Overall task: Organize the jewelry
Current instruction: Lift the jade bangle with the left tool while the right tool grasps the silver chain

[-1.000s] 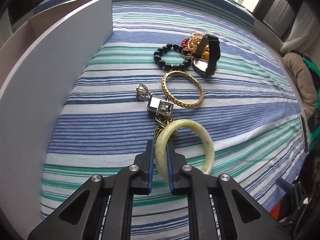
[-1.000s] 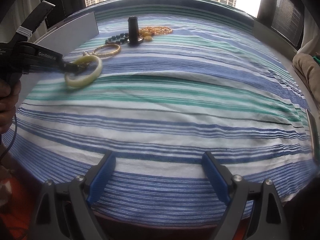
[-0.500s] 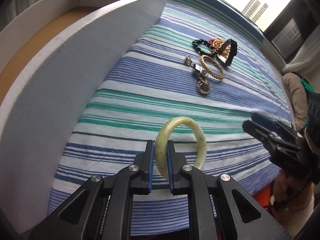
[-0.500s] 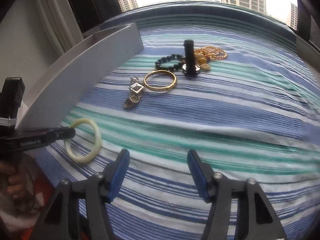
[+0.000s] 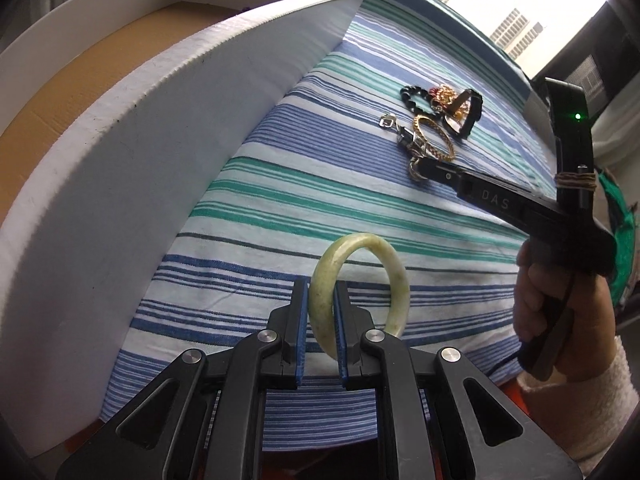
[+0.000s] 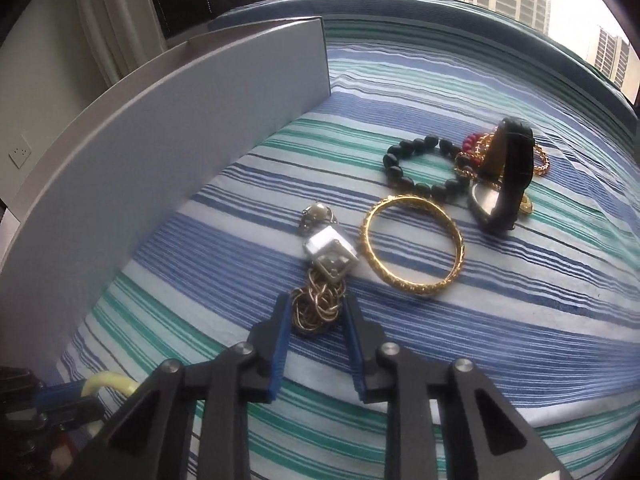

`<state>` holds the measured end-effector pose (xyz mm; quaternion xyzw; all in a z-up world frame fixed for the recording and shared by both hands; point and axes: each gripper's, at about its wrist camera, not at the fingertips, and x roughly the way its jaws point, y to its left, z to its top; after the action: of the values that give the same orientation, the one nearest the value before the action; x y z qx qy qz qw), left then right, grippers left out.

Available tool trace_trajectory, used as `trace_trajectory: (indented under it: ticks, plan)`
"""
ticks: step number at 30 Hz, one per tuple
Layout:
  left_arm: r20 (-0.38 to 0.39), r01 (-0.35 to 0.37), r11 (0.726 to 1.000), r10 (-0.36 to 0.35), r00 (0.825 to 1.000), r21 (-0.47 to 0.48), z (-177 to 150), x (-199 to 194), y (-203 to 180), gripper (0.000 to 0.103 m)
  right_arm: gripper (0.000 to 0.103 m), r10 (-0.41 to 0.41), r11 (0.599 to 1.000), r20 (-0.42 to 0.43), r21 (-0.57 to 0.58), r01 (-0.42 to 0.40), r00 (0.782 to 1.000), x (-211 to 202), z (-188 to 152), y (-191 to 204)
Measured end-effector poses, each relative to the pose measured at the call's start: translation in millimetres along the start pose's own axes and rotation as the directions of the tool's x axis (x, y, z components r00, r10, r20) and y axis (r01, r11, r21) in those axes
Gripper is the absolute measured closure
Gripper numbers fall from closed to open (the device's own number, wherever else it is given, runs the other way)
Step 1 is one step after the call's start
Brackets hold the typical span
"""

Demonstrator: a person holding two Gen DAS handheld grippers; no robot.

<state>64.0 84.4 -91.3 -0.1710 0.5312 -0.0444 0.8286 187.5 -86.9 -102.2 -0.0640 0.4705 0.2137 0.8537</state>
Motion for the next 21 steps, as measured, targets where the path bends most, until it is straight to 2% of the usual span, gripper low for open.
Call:
trace_trajectory:
  ticks: [1, 2, 11, 13, 15, 17, 21]
  plan:
    - [0.004, 0.004, 1.0, -0.004, 1.0, 0.001, 0.3, -2.9, -0.1, 0.092, 0.099, 0.016, 1.0, 0.003, 0.009, -0.016, 1.0, -7.5, -0.8, -6.5]
    - [0.009, 0.009, 1.0, -0.009, 1.0, 0.001, 0.3, -6.1, 0.2, 0.092, 0.102, 0.023, 1.0, 0.009, 0.015, -0.023, 1.0, -17.4, -3.3, -10.0]
    - [0.042, 0.026, 1.0, -0.026, 0.999, 0.006, 6.8, -26.8, -5.4, 0.092, 0.103, 0.079, 0.997, 0.072, -0.003, -0.079, 0.994, -89.4, -2.3, -28.4]
    - [0.044, 0.025, 1.0, -0.025, 0.999, 0.005, 6.8, -28.0, -6.6, 0.092, 0.101, 0.074, 0.997, 0.033, -0.036, -0.072, 0.997, -87.4, -2.2, -27.1]
    - [0.045, 0.028, 1.0, -0.028, 0.999, 0.003, 6.0, -28.3, -8.2, 0.092, 0.095, 0.04, 0.998, -0.001, -0.043, -0.04, 0.999, -74.1, -5.8, -26.5]
    - [0.045, 0.026, 1.0, -0.026, 0.999, 0.008, 4.0, -29.7, -9.3, 0.092, 0.054, 0.033, 0.999, -0.033, -0.039, -0.034, 0.999, -58.4, -14.8, -25.7]
    - [0.041, 0.023, 1.0, -0.023, 0.999, 0.009, 2.2, -29.3, -10.1, 0.092, 0.052, 0.038, 0.999, -0.037, -0.024, -0.039, 0.999, -31.4, -17.9, -19.6]
